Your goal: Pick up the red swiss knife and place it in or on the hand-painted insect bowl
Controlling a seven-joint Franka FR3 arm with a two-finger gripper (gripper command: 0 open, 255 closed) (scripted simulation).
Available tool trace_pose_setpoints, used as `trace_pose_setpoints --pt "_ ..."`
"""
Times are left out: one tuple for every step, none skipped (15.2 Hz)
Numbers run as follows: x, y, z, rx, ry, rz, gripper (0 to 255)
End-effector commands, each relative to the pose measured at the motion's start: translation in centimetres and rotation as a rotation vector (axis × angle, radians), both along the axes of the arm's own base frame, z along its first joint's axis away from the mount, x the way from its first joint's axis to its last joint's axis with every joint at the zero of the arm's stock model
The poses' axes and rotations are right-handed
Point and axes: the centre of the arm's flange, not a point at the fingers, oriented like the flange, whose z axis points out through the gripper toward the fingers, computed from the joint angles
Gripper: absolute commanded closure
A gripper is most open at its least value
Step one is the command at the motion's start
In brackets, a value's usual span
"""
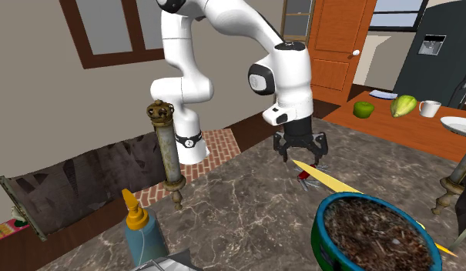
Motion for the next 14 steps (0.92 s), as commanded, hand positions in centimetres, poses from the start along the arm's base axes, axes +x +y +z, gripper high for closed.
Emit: trace_pose_setpoints --pt "0.2 0.4 -0.9 0.002 -0.001 -0.003 0" --pt "0.3 0.5 -1.4 0.002 -0.001 -0.003 0" --pt "0.3 0.6 -1.9 0.002 -0.001 -0.003 0" --pt "0.4 0.7 -2.5 0.002 -0.001 -0.003 0" --pt "0.4 0.8 -2.8 0.002 -0.001 -0.003 0" --pt "0.4 0.8 -2.8 0.002 -0.001 -0.003 0" --pt "0.4 0.8 -2.8 0.002 -0.001 -0.003 0" --pt "0.4 0.8 -2.8 0.002 -0.001 -0.003 0" --pt "0.4 0.8 -2.8 0.002 -0.001 -0.003 0" --pt "0.4 0.8 -2.8 0.002 -0.001 -0.003 0" --pt "0.4 0.8 -2.8 0.002 -0.001 -0.003 0" --pt "0.4 0.8 -2.7 0.002 -0.001 -0.003 0" --pt "0.4 0.8 -2.7 0.002 -0.001 -0.003 255" --pt "0.4 0.8 -2.7 0.002 -0.001 -0.003 255"
